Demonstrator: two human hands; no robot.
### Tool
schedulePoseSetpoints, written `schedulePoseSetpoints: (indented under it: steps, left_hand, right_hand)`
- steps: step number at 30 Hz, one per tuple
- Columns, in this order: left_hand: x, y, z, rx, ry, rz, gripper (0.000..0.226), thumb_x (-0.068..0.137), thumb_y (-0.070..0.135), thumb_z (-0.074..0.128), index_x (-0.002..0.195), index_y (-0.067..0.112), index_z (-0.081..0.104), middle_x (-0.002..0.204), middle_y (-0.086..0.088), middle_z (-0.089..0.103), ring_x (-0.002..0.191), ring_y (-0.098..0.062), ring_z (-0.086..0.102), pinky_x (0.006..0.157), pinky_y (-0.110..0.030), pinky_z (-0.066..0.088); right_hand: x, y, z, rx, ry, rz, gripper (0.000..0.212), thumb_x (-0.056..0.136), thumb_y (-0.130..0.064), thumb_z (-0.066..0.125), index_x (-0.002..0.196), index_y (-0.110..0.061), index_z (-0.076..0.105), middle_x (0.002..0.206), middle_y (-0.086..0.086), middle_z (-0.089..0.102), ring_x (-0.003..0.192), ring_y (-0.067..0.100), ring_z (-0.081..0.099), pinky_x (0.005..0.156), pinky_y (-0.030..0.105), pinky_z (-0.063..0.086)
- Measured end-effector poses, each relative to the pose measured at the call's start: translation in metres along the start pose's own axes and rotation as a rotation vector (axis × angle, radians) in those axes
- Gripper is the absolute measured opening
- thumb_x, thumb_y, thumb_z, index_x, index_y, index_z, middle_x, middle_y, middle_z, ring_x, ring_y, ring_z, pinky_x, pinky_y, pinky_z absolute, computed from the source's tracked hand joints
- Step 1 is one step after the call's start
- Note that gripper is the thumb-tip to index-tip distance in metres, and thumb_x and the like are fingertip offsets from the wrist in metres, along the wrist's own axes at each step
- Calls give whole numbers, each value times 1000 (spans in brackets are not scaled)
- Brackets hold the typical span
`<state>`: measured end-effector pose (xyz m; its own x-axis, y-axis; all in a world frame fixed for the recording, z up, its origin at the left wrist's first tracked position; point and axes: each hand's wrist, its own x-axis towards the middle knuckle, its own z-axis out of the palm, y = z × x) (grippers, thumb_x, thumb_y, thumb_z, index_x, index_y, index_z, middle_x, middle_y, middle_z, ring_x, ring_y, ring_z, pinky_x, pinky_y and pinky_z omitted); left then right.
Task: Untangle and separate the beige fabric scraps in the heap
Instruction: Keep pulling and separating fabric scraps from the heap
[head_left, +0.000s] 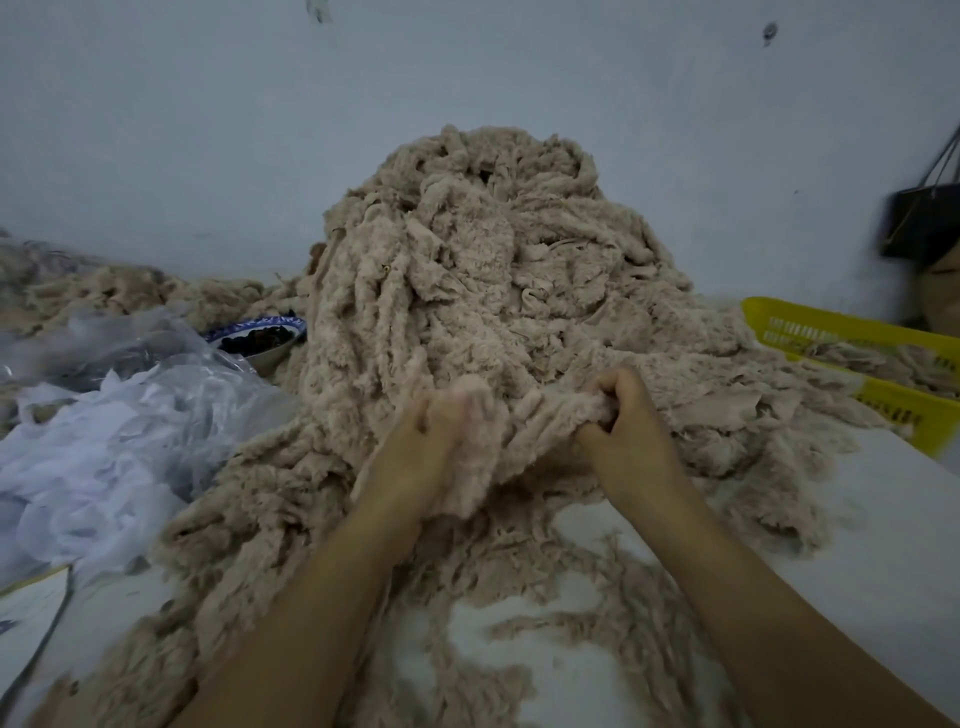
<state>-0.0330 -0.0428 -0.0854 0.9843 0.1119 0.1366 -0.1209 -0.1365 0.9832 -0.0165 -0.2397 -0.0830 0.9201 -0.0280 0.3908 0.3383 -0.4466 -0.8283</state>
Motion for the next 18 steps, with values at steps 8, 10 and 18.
schedulePoseSetpoints:
  steps: [8, 10, 18]
  left_hand:
    - [-11, 4, 9, -70, -57, 45, 50, 94, 36, 64, 47, 21, 65, 38, 0, 52, 32, -12, 47, 44, -16, 44]
    - [-5, 8, -1, -425, 0, -58, 46, 97, 32, 58, 54, 19, 68, 45, 0, 52, 35, -12, 46, 40, -19, 42]
    - [0, 5, 5, -610, -38, -53, 44, 83, 53, 58, 110, 22, 73, 113, -7, 75, 104, -22, 72, 76, -33, 61]
  right_hand:
    - [1, 10, 2, -42, -21, -19, 29, 96, -15, 57, 79, -28, 38, 68, -4, 40, 48, 5, 35, 43, 17, 28]
    - [5, 15, 1, -50, 32, 38, 23, 99, -24, 55, 80, -25, 41, 70, -3, 42, 51, 6, 36, 47, 18, 31]
    - [-2, 9, -1, 232, -265, 86, 45, 88, -77, 41, 90, -42, 69, 79, -14, 71, 45, 2, 50, 49, 16, 40]
